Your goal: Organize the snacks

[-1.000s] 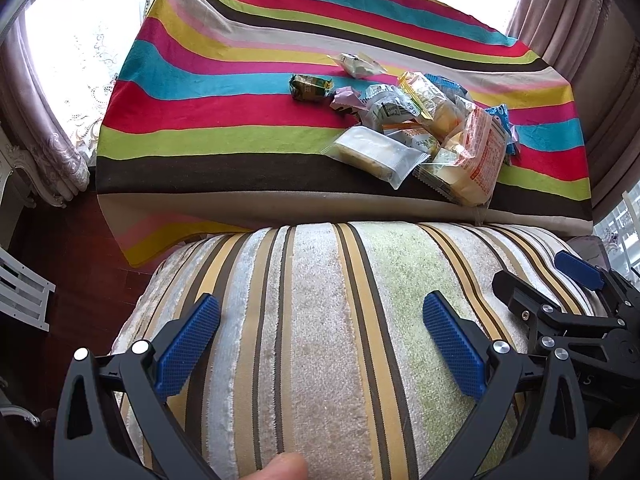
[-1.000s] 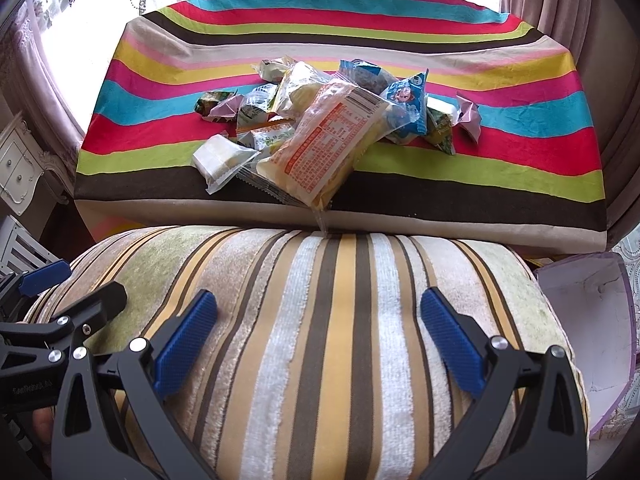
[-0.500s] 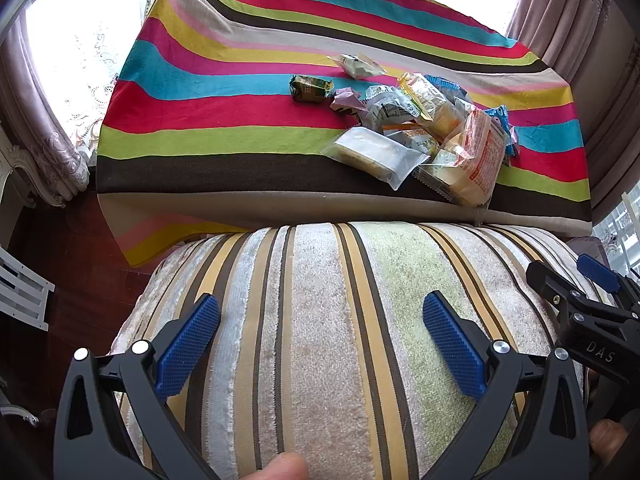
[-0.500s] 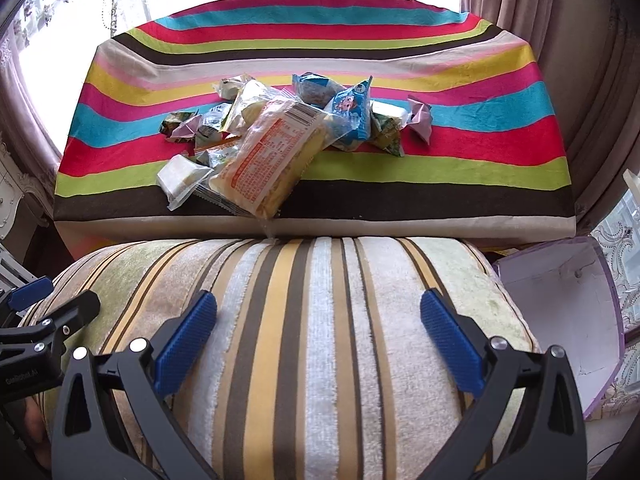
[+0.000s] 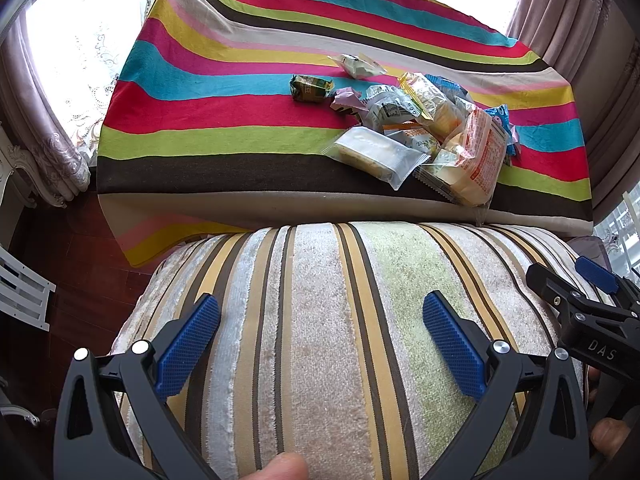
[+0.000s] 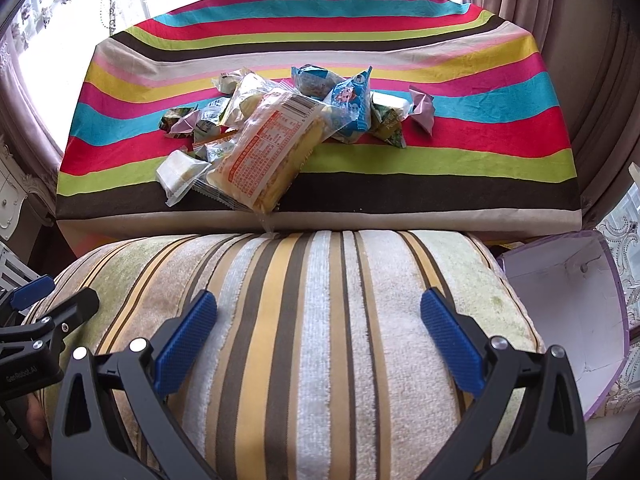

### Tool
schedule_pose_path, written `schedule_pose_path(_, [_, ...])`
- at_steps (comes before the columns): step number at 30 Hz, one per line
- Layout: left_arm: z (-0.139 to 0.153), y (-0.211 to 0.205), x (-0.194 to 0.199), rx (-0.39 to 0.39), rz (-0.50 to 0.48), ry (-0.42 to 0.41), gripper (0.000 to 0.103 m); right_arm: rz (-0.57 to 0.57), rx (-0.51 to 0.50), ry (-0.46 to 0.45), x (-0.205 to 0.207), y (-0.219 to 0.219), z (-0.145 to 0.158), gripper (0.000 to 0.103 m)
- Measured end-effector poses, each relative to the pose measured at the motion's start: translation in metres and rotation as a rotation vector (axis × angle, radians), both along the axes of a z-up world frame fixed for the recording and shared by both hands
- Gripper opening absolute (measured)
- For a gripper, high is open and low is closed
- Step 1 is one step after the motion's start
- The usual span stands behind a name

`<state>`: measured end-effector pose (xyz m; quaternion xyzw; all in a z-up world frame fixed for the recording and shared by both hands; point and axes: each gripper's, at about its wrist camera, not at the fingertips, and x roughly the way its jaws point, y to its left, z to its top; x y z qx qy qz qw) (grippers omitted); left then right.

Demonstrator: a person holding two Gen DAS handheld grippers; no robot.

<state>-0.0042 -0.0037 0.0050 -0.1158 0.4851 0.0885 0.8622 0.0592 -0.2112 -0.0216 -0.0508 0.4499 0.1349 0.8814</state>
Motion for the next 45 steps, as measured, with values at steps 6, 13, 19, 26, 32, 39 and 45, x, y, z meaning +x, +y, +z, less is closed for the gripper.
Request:
schedule_pose_path(6, [0.0,0.0,0.0,0.0,0.0,0.0,0.099,0.0,0.0,0.0,0.0,0.0,0.0,0.102])
schedule_pose_path(13, [0.0,0.0,0.0,0.001,0.0,-0.001,0.099,0.0,0.0,0.0,0.0,0.0,0.0,0.102])
schedule_pose_path(19, [0.0,0.0,0.0,0.001,0.0,-0.001,0.099,-0.001,0.0,0.0,0.0,0.0,0.0,0.102])
schedule_pose_path(26, [-0.001,-0.001,-0.001,0.001,0.0,-0.001,0.099,-0.001,0.0,0.0,0.0,0.0,0.0,0.102])
schedule_pose_path(32, [-0.001,-0.001,-0.001,0.001,0.0,-0.001,0.099,-0.001,-0.002,0.002,0.0,0.001,0.0,0.102])
schedule_pose_path(39, [0.003,0.003,0.001,-0.028,-0.006,-0.021,0.099,-0.005,0.02,0.006,0.002,0.001,-0.001,0.102])
schedule_pose_path(45, [0.01,0.017,0.023,-0.119,0.011,-0.049,0.099,0.047,0.075,0.107,0.012,-0.008,0.006,0.102])
